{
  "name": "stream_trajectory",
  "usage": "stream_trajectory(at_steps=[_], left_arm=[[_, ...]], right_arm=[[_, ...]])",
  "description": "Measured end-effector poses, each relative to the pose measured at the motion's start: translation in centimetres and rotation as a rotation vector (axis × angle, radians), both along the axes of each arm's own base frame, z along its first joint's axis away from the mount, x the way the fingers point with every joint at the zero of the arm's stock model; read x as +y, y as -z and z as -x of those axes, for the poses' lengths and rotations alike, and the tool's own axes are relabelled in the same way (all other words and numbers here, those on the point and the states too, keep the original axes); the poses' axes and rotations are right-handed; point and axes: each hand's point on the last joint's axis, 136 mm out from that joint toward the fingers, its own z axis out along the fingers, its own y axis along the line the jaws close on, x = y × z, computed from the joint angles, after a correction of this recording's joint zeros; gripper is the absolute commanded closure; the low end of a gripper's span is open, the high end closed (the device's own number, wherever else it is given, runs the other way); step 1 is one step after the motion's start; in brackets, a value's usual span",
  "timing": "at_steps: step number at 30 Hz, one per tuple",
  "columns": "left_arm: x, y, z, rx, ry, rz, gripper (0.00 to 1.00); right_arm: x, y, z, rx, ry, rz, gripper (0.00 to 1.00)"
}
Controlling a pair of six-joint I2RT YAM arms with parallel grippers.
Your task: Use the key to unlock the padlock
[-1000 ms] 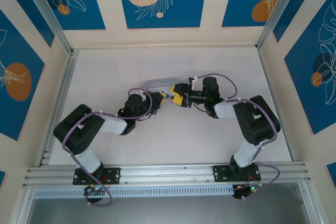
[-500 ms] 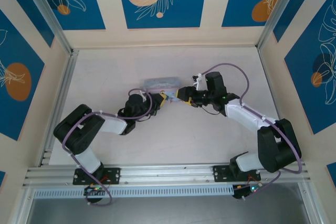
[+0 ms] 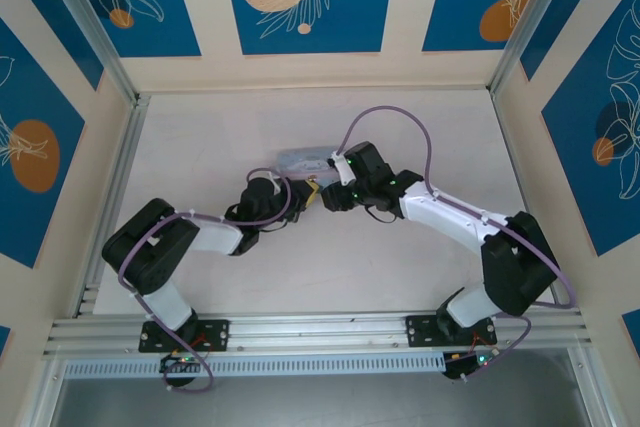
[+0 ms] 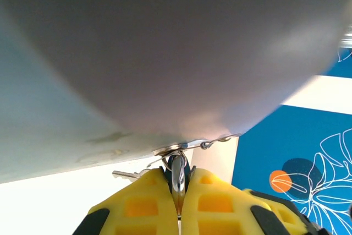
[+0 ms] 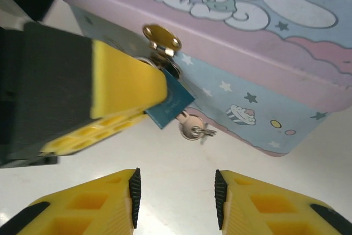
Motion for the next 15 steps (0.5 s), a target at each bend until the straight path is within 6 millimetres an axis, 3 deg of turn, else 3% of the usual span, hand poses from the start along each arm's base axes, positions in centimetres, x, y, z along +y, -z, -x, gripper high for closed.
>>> stream_trajectory(at_steps=[15], left_arm=[[-0.3, -0.1, 0.2, 0.008, 0.018, 0.005, 1.00]], right_arm=[[1.2, 1.9, -1.3, -0.084, -0.067, 0.157, 0.60]])
